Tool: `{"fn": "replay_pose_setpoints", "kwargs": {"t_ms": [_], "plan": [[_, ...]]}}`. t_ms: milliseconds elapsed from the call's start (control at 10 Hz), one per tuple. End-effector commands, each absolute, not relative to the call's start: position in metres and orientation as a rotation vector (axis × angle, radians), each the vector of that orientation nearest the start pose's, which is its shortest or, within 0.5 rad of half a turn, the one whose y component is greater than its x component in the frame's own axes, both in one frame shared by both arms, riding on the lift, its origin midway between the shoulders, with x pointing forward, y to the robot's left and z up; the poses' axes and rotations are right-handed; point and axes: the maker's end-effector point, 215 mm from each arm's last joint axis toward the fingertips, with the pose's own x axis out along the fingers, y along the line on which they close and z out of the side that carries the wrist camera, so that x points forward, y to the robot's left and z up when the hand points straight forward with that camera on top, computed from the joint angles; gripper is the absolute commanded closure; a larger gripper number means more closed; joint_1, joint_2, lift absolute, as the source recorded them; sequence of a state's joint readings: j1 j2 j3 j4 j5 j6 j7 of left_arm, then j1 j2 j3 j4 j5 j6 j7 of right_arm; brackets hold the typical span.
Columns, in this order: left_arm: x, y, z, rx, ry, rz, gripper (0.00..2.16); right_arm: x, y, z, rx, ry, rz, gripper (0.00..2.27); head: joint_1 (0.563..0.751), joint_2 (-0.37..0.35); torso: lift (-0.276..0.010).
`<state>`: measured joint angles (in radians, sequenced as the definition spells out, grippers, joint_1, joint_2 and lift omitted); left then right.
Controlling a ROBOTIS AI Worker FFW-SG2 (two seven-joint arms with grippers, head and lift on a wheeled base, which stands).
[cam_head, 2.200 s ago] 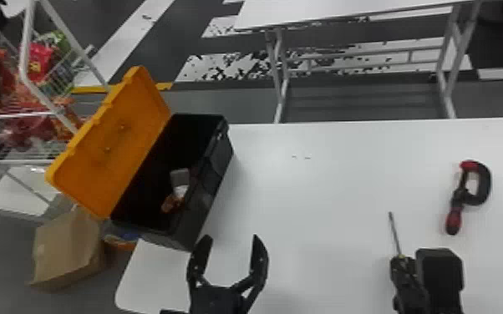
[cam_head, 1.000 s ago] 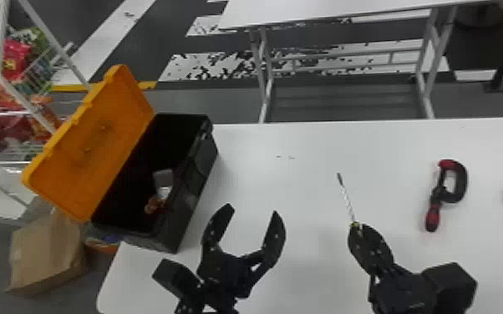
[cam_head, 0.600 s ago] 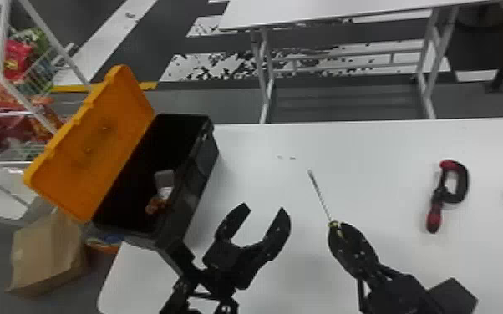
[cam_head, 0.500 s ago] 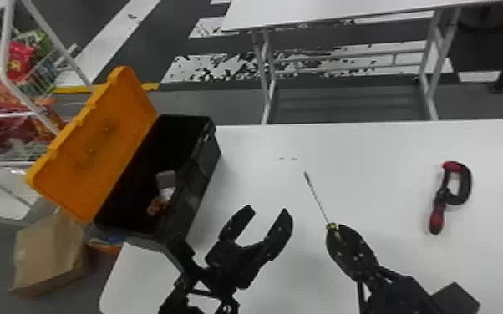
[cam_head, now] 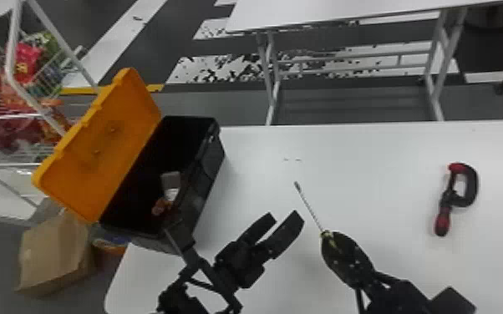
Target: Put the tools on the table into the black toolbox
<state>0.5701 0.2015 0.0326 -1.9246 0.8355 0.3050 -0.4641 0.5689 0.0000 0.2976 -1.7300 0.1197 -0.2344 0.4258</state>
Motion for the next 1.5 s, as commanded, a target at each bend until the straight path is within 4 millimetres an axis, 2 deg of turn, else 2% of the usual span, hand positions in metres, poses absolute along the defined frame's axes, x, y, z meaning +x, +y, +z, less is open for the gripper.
{"fn": "replay_pose_setpoints", "kwargs": {"t_ms": [0, 300, 700, 900, 1200, 1400], "plan": [[0.369, 0.137, -0.425, -0.819, 0.377, -0.537, 0.1, 0.318, 0.032, -0.446, 0.057, 0.154, 0.74, 2.25, 0.695, 0.296, -0.075], [0.364, 0.115, -0.422, -0.896, 0.426, -0.595, 0.09, 0.311, 0.04, -0.445, 0.059, 0.152, 0.784, 2.25, 0.695, 0.271, -0.075], [0.361, 0.109, -0.425, -0.907, 0.454, -0.613, 0.16, 0.308, 0.045, -0.445, 0.055, 0.151, 0.807, 2.25, 0.695, 0.266, -0.075], [0.362, 0.109, -0.421, -0.908, 0.444, -0.624, 0.3, 0.308, 0.045, -0.445, 0.055, 0.154, 0.808, 2.25, 0.695, 0.264, -0.075], [0.36, 0.106, -0.414, -0.913, 0.425, -0.66, 0.73, 0.308, 0.045, -0.446, 0.055, 0.157, 0.807, 2.25, 0.695, 0.261, -0.075], [0.36, 0.106, -0.414, -0.909, 0.425, -0.665, 1.65, 0.309, 0.043, -0.448, 0.055, 0.164, 0.803, 2.25, 0.695, 0.258, -0.075]]}}
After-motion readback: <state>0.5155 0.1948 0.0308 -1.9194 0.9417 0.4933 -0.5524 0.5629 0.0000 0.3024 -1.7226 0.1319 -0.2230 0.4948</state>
